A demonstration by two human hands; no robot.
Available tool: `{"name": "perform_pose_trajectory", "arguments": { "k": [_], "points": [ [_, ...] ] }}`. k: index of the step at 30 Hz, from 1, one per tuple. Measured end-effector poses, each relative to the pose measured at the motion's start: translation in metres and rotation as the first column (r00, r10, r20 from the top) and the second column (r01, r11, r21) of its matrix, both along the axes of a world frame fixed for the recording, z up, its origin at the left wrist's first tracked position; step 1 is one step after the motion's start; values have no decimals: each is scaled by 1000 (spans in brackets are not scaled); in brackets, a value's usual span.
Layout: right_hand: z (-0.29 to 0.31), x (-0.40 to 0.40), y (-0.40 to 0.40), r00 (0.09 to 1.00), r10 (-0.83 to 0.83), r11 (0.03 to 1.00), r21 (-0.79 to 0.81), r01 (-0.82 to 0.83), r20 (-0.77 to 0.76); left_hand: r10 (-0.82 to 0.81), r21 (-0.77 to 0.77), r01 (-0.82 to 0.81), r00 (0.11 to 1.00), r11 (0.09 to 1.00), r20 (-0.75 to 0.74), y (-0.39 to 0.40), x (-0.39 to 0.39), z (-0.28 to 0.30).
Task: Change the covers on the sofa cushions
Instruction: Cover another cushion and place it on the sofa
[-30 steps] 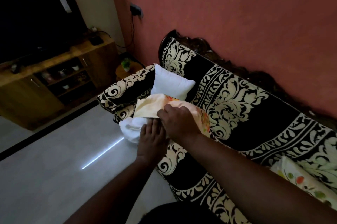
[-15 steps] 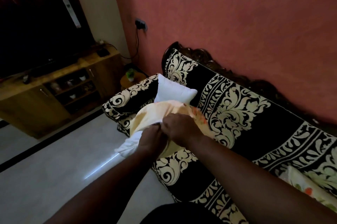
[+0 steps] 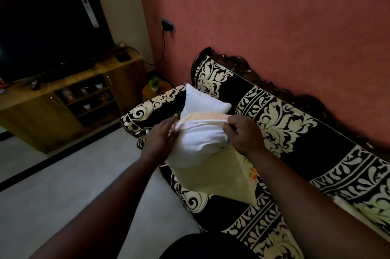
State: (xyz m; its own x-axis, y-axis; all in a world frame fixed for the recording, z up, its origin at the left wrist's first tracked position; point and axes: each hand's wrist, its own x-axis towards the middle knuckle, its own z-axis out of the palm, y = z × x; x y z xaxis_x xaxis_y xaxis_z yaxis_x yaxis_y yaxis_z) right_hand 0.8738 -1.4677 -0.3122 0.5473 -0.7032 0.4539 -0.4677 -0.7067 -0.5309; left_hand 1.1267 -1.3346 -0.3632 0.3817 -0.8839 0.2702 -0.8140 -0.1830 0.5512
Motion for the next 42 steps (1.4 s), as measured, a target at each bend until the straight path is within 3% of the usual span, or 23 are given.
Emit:
{"name": "perform_pose_trajectory", "arguments": {
  "k": [1, 3, 5, 10, 12, 14, 16, 17, 19, 21, 22, 24, 26, 27, 28, 29, 30, 31, 32, 34, 36, 39, 42],
  "points": [
    [-6, 1, 0, 1000, 2, 1000, 18, -2, -4, 1, 92, 2, 1000, 996, -31, -7, 6, 5],
    [-12, 5, 0, 1000, -9, 999, 53, 8, 21, -114, 287, 92, 992, 953, 59, -20, 6, 16],
    [-13, 9, 0, 998, -34, 997, 66, 31, 49, -215, 363, 172, 973, 916, 83, -27, -5, 15],
    [-1, 11, 4, 984, -130, 990, 65, 123, 124, 15, 303, 91, 944, 949, -330, -37, -47, -6],
    [3, 10, 6, 974, -168, 985, 51, 162, 153, 49, 240, 88, 859, 967, -510, -38, -55, -8],
    [9, 8, 0, 957, -236, 972, 22, 236, 167, 31, 133, 95, 690, 987, -723, -35, -62, -2],
    [10, 1, -2, 950, -268, 957, -70, 282, 164, -2, 27, 43, 555, 999, -832, -35, -68, 11],
    [6, -3, 1, 960, -227, 960, -126, 248, 165, -13, -12, 5, 510, 1000, -860, -38, -71, 19],
    [-9, -4, 21, 995, 16, 977, -211, 5, 97, -44, -67, -43, 399, 997, -916, -46, -77, 34],
    [-33, 0, 47, 954, 267, 917, -270, -295, -136, -83, -102, -49, 291, 994, -953, -52, -79, 43],
    [-43, 3, 56, 919, 315, 878, -294, -377, -237, -82, -96, -38, 280, 995, -956, -53, -81, 48],
    [-62, 7, 63, 908, 295, 846, -359, -393, -298, -98, -98, 11, 264, 995, -960, -51, -82, 51],
    [-69, 10, 60, 934, 241, 847, -412, -335, -264, -100, -97, 25, 212, 995, -972, -47, -82, 57],
    [-70, 11, 57, 944, 217, 861, -408, -305, -248, -109, -104, 32, 231, 994, -967, -46, -79, 61],
    [-67, 13, 54, 953, 199, 885, -376, -275, -228, -106, -95, 47, 348, 994, -931, -44, -78, 69],
    [-65, 15, 50, 961, 179, 908, -341, -244, -210, -110, -73, 88, 547, 993, -830, -43, -75, 75],
    [-59, 19, 47, 968, 143, 930, -307, -202, -205, -112, -14, 134, 759, 991, -642, -40, -75, 82],
    [-53, 23, 46, 974, 92, 948, -282, -150, -208, -99, 58, 132, 916, 990, -389, -36, -79, 87],
    [-44, 29, 45, 977, 33, 962, -259, -88, -212, -79, 99, 95, 985, 990, -156, -29, -85, 93],
    [-37, 42, 40, 981, -98, 977, -204, 62, -169, -49, 43, 46, 996, 998, 76, -14, -106, 99],
    [-37, 57, 35, 972, -216, 976, -37, 213, -93, -61, -39, 70, 979, 997, 197, -3, -125, 95],
    [-22, 73, 35, 968, -245, 946, 235, 224, 62, 28, -174, 59, 889, 983, 458, 2, -112, 88],
    [16, 81, 38, 910, -261, 953, 237, 189, 322, 164, -238, -50, 857, 970, 489, 4, -74, 88]
  ]
}}
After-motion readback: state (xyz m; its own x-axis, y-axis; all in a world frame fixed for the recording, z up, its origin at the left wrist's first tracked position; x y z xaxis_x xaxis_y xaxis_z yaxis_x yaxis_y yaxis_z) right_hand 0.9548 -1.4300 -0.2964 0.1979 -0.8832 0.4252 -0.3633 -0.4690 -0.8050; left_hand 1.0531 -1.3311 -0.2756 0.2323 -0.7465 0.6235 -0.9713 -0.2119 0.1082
